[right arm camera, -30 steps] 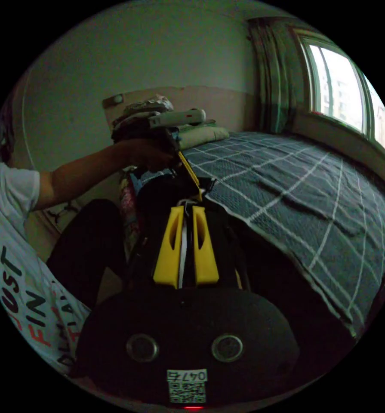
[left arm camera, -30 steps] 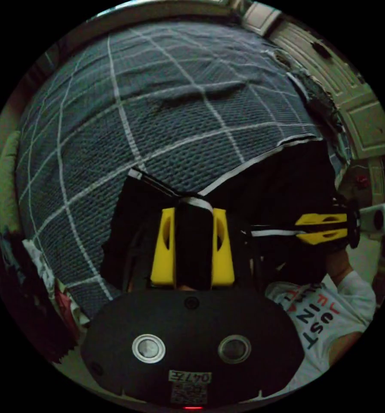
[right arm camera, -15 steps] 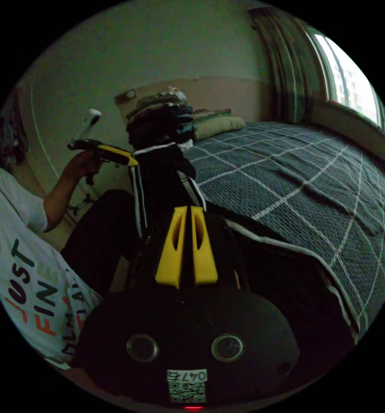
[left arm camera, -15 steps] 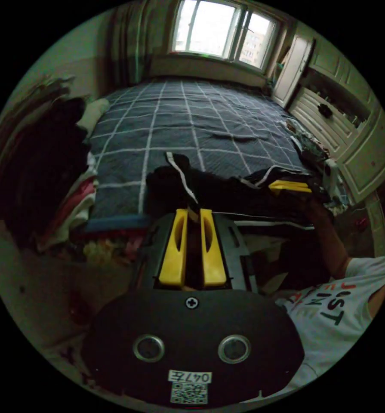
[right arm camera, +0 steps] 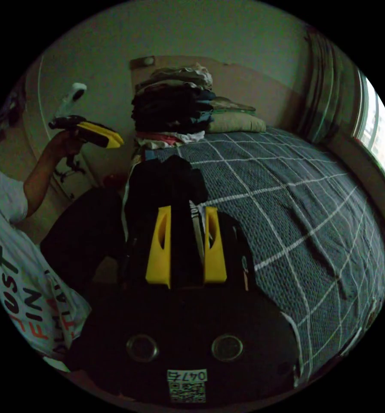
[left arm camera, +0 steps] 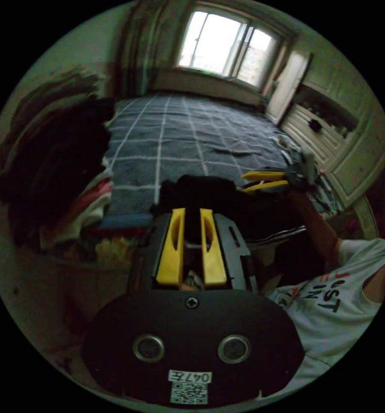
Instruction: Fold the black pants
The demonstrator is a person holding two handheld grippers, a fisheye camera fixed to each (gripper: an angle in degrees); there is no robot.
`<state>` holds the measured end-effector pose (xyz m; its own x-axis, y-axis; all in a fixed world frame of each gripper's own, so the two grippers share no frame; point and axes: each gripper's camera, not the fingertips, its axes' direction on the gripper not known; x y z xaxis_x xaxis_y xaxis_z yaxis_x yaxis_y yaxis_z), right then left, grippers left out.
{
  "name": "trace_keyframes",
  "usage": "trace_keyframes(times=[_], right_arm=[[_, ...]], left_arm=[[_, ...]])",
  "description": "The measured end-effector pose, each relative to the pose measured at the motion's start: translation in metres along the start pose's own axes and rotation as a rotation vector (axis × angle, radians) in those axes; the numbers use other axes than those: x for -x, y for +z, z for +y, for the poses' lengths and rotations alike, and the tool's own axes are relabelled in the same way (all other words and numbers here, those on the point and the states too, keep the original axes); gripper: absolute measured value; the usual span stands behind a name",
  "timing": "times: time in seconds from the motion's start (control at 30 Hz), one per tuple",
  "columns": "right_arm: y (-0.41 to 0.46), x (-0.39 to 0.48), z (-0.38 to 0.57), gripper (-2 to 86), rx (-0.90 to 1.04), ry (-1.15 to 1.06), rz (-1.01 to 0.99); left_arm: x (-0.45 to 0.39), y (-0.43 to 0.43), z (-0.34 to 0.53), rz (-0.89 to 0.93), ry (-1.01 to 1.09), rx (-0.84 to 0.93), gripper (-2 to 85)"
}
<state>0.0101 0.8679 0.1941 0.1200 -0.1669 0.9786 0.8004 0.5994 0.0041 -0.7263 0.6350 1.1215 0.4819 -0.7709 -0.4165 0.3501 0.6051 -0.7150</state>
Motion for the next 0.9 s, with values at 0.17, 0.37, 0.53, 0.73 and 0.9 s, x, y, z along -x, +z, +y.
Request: trace_keyframes(times=[0.17, 0.37, 0.53, 0.73, 0.9], right_arm=[[0.065, 0.020, -0.024, 2.1, 0.106, -0.071, -0.130], [0.072, 0.119, -0.005, -0.1, -0.075, -0.340, 0.242], [0.106, 0.175, 0.002, -0.4, -0.022, -0.528, 0.436], [0.109, 0.183, -0.007, -0.5, -0.124, -0.426, 0.386], [0.115, 0.192, -0.013, -0.7, -0.233, -0.384, 0.497]], left_arm=[[-0.027, 0.016, -0.055, 0.086, 0.196, 0.068, 17.7], [-0.039, 0.059, -0.081, 0.043, 0.213, 0.320, 13.9], [-0.051, 0.084, -0.063, -0.063, 0.276, 0.542, 8.0], [-0.018, -0.004, -0.024, -0.100, 0.134, 0.267, 0.2], [0.043, -0.146, 0.067, 0.029, -0.233, -0.370, -0.6]])
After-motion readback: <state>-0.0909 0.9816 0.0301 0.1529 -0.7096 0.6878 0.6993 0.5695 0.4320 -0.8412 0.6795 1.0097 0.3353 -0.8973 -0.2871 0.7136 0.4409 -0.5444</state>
